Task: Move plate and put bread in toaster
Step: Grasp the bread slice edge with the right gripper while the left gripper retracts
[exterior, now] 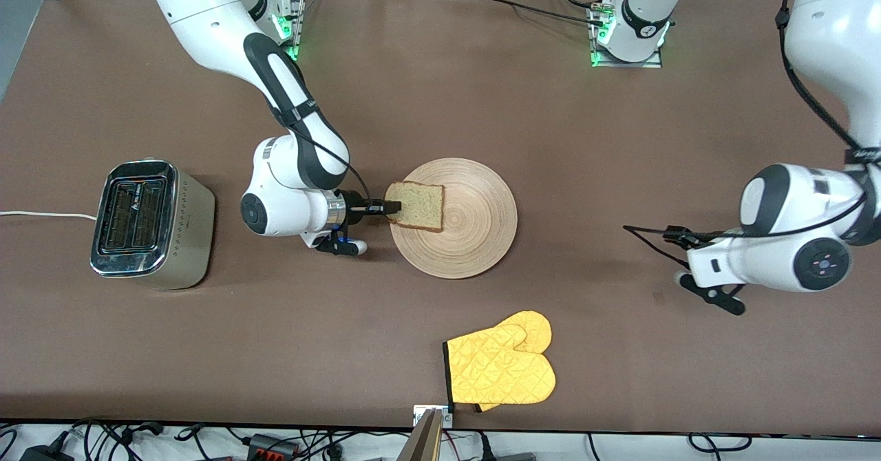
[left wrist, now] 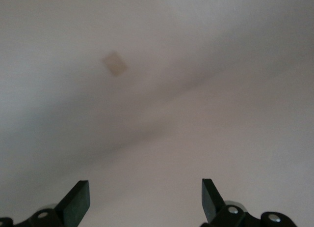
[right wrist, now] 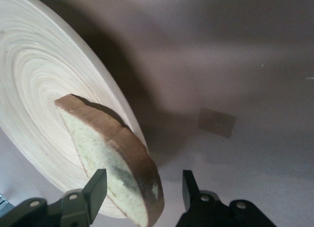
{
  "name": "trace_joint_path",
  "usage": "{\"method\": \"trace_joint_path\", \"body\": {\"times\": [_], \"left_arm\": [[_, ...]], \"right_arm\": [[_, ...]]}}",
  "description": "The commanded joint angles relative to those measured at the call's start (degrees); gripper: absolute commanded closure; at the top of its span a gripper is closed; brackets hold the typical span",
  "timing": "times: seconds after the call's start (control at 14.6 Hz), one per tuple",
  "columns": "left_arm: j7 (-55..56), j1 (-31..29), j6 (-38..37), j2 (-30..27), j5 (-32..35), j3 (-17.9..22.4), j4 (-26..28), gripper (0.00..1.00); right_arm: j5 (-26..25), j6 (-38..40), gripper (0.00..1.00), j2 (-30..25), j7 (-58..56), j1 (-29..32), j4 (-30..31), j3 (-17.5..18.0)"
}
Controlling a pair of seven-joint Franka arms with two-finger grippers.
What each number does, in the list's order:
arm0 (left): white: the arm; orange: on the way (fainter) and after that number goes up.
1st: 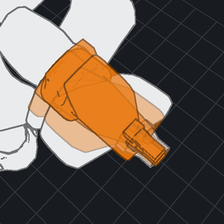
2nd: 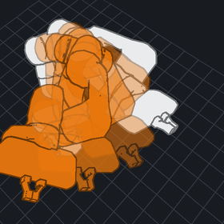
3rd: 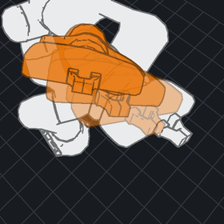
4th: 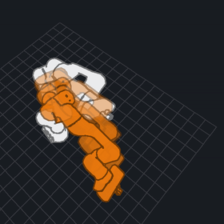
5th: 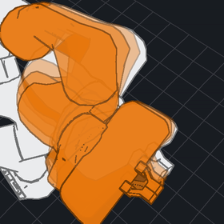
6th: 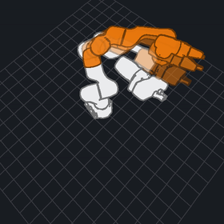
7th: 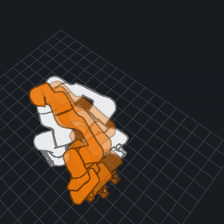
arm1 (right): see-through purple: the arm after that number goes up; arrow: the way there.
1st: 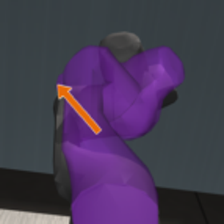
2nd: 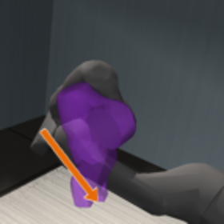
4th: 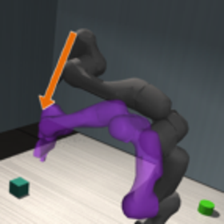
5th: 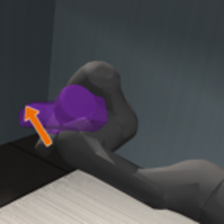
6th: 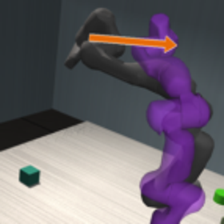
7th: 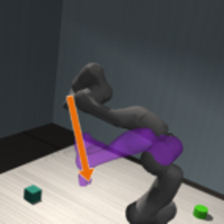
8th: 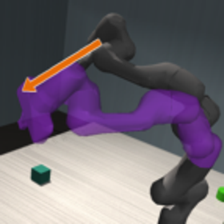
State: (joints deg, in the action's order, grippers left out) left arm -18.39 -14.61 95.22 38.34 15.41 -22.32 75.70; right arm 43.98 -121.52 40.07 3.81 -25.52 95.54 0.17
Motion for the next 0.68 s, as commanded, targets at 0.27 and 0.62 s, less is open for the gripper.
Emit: {"method": "trace_joint_path", "body": {"times": [0.27, 0.62], "left_arm": [[1.3, 3.8, -9.0, -7.5, 1.8, 0.0, -8.1, 0.00], [14.8, 6.0, -12.8, -13.1, 0.7, -0.4, -7.9, 0.00]], "right_arm": [[1.3, 0.1, 0.53, 0.4, 0.4, -0.4, -1.1, -0.3], [1.3, 0.1, 0.59, 0.3, -0.4, -0.2, -1.1, -0.3]]}}
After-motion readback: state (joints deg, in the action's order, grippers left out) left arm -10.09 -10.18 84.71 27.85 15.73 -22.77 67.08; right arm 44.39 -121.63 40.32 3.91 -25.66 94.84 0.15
